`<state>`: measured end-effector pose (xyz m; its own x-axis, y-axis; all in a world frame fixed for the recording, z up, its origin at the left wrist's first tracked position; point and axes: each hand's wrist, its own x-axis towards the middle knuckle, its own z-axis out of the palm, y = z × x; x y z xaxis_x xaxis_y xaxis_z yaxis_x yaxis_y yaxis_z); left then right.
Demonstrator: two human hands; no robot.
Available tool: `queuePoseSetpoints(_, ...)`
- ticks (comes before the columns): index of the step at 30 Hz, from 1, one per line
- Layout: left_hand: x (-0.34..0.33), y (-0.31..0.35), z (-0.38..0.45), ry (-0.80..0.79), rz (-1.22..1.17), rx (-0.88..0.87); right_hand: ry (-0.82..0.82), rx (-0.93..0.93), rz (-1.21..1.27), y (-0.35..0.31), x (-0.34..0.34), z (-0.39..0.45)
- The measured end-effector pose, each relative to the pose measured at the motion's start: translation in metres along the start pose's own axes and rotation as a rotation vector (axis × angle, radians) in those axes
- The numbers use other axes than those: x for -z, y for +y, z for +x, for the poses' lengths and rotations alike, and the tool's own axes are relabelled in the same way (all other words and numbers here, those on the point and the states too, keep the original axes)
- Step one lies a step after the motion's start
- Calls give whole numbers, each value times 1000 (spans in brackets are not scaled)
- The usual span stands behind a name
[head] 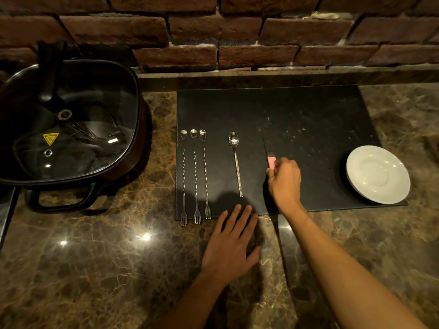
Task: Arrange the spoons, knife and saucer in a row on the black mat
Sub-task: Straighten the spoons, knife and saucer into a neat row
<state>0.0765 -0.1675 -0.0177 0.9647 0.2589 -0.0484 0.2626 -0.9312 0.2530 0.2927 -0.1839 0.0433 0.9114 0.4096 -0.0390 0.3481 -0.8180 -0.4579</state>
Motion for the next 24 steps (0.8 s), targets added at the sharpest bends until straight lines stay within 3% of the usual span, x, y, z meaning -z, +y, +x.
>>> queuePoseSetpoints(24,7,2,1,-2,21,11,-30,8,19,3,-5,-2)
